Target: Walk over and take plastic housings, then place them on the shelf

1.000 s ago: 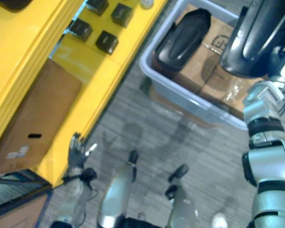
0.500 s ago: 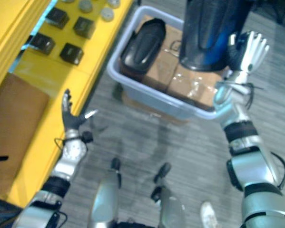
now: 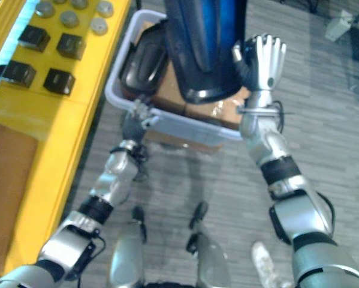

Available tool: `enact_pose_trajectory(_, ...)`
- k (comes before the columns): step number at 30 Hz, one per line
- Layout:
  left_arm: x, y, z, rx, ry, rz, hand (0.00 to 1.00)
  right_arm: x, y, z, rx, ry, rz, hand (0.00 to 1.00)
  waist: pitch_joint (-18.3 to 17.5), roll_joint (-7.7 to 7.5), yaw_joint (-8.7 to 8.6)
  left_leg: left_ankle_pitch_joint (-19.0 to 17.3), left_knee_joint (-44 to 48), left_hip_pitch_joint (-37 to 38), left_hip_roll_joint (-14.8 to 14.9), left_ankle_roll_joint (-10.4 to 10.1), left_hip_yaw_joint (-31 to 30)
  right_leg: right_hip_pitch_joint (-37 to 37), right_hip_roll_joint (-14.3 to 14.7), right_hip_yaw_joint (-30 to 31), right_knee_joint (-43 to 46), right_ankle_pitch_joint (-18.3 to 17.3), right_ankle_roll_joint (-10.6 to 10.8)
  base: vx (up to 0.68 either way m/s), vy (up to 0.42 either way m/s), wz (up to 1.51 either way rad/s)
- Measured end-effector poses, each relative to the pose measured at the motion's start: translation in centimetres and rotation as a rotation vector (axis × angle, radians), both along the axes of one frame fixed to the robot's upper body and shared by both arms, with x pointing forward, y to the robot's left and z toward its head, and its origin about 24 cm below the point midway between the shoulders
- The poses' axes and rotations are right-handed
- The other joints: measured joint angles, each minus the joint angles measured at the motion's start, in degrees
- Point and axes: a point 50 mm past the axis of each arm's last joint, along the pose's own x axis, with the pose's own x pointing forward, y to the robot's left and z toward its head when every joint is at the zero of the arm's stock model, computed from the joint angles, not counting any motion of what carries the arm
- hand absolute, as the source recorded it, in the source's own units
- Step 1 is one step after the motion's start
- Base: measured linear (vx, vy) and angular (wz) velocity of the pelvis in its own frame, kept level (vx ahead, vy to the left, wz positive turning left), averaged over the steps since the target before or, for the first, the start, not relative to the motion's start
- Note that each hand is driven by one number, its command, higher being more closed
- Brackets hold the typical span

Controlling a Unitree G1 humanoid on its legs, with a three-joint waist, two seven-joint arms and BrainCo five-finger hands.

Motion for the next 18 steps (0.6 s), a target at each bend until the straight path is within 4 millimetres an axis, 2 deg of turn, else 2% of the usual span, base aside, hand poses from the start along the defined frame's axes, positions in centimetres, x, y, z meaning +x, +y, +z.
enact_pose_trajectory(5, -0.1, -0.5, -0.2, -0.171, 0.015, -0.152, 0.00, 0.1, 1.2, -0.5, -0.087, 0.035, 0.039, 1.00, 0.0, 0.01, -1.16, 0.3, -0.8, 0.2, -0.3, -0.1, -0.1, 0.0, -0.1, -0.1, 0.0, 0.0, 0.0, -0.01, 0.072, 0.01)
enact_pose_trajectory(13, -0.4, -1.1, 0.3, -0.234, -0.034, -0.263, 0.00, 0.1, 1.7, -1.2, -0.153, 0.073, 0.057, 1.00, 0.0, 0.03, -1.23, 1.1, -1.9, 1.0, -0.9, -0.1, -0.2, 0.3, -0.5, -0.2, 0.0, 0.0, 0.0, -0.01, 0.067, 0.02)
enact_pose_trajectory(18, -0.4, -1.1, 0.3, -0.224, -0.034, -0.258, 0.00, 0.0, 1.6, -3.5, -0.177, 0.146, 0.070, 1.00, 0.0, 0.04, -1.22, 1.1, -2.0, 1.7, -1.0, 0.0, -0.3, 1.2, -0.5, -0.4, -0.2, 0.0, 0.0, -0.01, 0.077, 0.03)
